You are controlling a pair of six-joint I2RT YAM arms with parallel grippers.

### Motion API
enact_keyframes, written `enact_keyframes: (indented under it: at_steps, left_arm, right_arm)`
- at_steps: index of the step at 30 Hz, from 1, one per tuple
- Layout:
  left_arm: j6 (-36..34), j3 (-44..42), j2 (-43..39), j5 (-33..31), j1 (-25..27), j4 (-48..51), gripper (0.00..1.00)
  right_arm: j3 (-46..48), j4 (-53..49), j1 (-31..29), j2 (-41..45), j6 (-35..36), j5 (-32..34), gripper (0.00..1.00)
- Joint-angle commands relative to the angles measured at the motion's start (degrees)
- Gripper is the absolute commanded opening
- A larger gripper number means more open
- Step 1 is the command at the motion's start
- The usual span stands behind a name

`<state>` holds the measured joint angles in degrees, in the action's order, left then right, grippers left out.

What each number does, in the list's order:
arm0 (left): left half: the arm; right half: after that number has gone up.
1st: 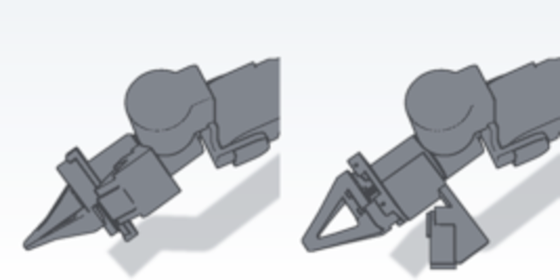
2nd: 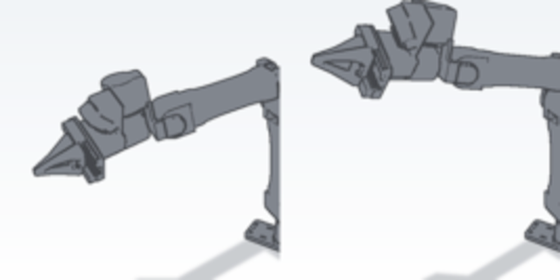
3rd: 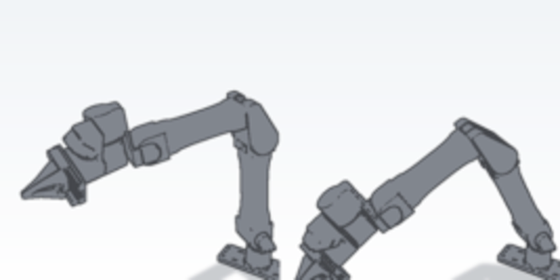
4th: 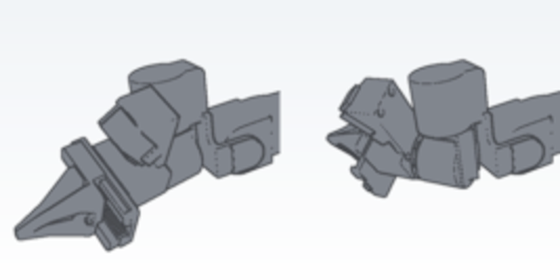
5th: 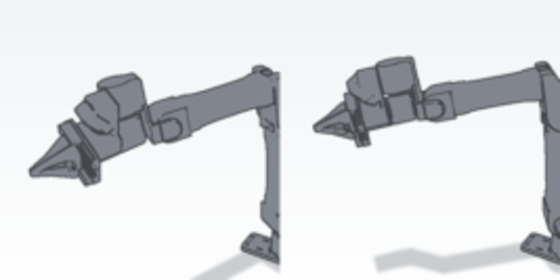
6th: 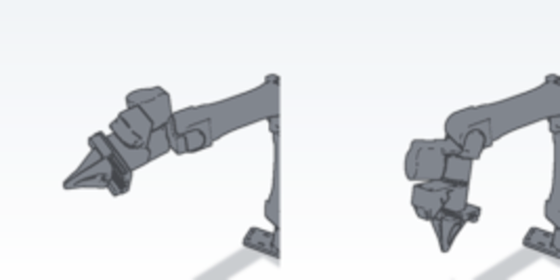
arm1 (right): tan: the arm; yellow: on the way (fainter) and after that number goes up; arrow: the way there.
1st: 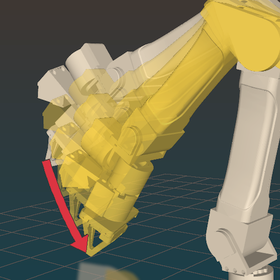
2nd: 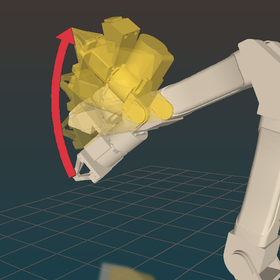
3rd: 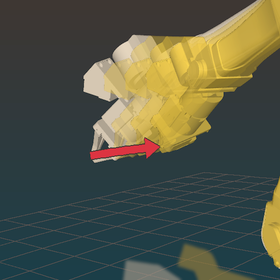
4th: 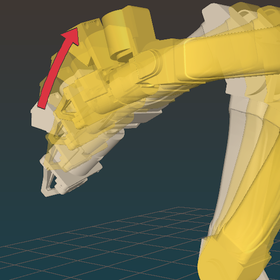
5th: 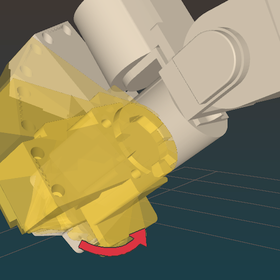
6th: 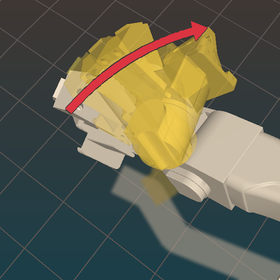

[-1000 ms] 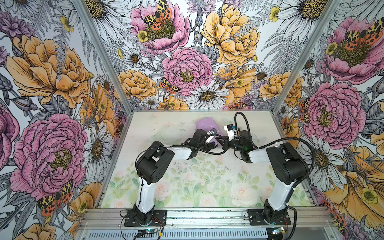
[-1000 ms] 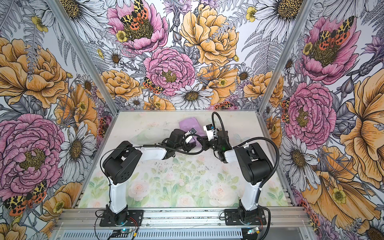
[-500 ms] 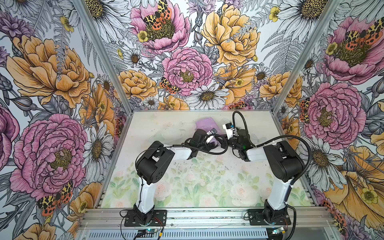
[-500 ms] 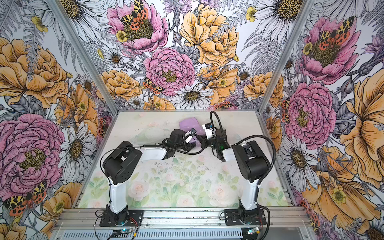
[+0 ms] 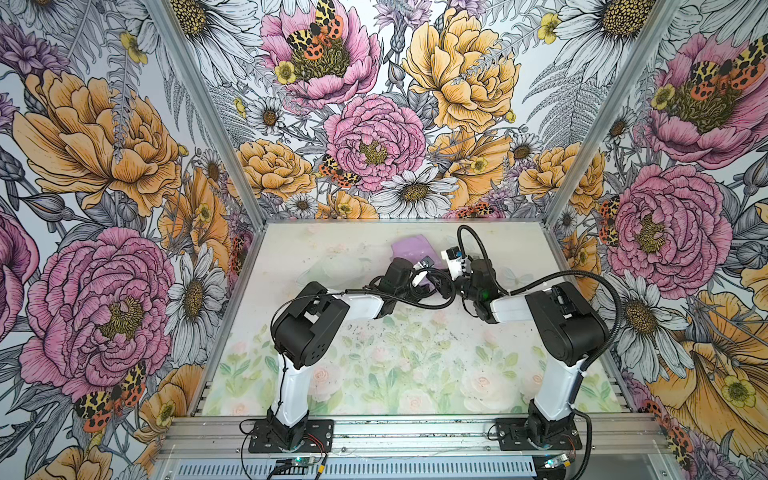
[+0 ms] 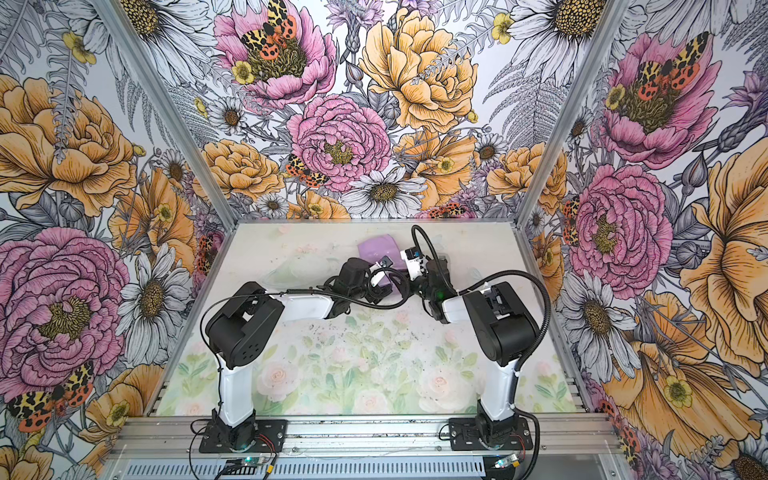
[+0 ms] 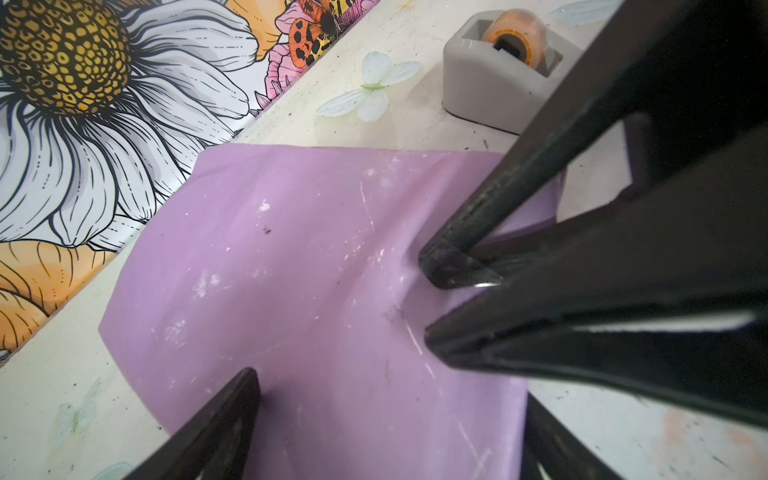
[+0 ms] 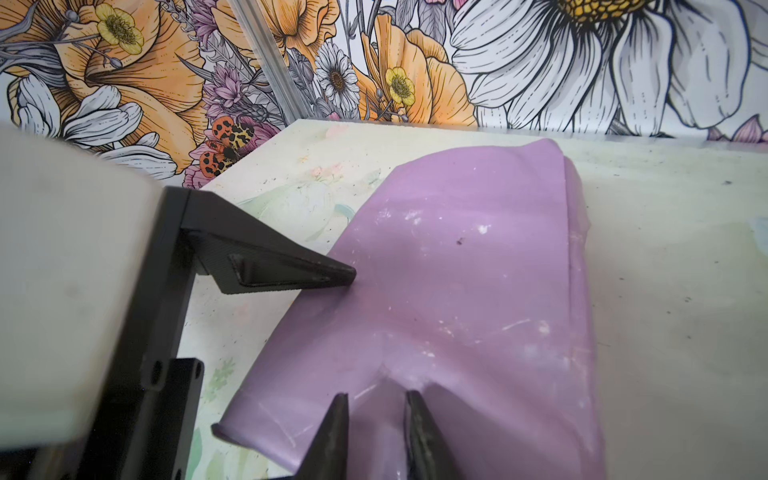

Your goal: Wrap the gift box in paper

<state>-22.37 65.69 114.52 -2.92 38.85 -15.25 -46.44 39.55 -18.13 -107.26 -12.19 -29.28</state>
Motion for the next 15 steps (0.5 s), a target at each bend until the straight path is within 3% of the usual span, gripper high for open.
enact_keyframes:
  at_steps: [1, 8, 15]
  left_arm:
    - [3.45, -1.75, 4.16, 0.83, -1.56, 11.53, 0.86]
    - [3.25, -1.66, 4.08, 0.69, -1.49, 11.77, 0.86]
    - [3.17, -1.63, 4.05, 0.74, -1.54, 11.82, 0.86]
  right_arm:
    - [-1.09, -5.37, -0.06, 1.64, 1.81, 3.51, 0.35]
    - [-1.63, -7.73, -0.06, 5.39, -0.52, 3.42, 0.50]
    - [-2.43, -10.74, 0.25, 9.33, -2.66, 1.27, 0.57]
